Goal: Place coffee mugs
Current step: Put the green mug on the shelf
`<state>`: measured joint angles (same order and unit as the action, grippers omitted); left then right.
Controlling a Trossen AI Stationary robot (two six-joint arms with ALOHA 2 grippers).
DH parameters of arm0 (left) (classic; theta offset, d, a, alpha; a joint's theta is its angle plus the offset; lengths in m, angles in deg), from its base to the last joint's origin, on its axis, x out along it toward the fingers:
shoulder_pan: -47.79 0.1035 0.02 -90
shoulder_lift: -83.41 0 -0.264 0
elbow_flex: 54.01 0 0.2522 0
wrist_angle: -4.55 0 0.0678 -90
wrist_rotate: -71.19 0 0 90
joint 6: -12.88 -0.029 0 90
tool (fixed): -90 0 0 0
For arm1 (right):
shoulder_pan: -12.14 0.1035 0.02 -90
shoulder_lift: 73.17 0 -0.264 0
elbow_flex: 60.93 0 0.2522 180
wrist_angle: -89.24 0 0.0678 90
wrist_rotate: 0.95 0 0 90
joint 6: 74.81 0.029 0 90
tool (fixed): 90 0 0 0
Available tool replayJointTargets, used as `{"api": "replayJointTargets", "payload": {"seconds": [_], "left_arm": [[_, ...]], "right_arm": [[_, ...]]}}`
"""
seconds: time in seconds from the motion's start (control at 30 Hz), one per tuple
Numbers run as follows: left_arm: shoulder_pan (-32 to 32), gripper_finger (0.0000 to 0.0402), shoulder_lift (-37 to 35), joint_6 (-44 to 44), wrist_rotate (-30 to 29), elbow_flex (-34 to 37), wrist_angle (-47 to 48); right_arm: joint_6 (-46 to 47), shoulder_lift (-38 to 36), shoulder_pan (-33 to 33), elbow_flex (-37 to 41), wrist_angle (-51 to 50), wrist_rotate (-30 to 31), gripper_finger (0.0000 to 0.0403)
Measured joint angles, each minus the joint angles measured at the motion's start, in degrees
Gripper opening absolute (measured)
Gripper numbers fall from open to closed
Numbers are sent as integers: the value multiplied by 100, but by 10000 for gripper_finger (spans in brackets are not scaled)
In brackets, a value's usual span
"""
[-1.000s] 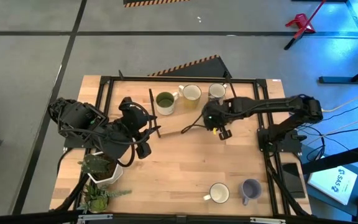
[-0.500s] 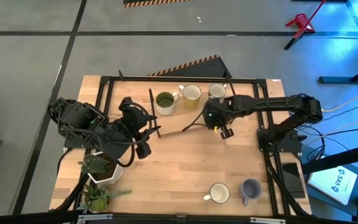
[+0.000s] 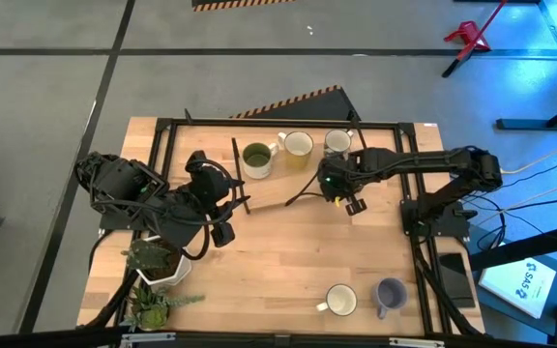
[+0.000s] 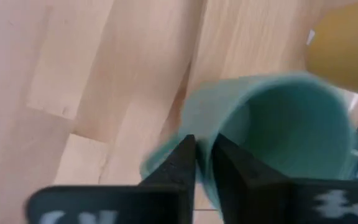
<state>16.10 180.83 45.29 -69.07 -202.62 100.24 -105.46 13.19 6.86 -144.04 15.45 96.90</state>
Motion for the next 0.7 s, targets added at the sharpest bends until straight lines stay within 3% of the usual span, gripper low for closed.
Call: {"api": "replayJointTargets", "payload": {"seconds": [0.17,0.3,0.5,0.7], "left_arm": [[0,142,0,0,0,0,0],[0,142,0,-2,0,0,2],[0,142,0,-15,-11,0,2],[0,142,0,-13,-24,0,1]], "right_arm": [[24,-2,0,-4,-73,156,105],[58,-86,4,-4,-142,450,129],[285,-692,4,-6,-109,611,133],[729,-985,384,-8,-109,-217,105]]}}
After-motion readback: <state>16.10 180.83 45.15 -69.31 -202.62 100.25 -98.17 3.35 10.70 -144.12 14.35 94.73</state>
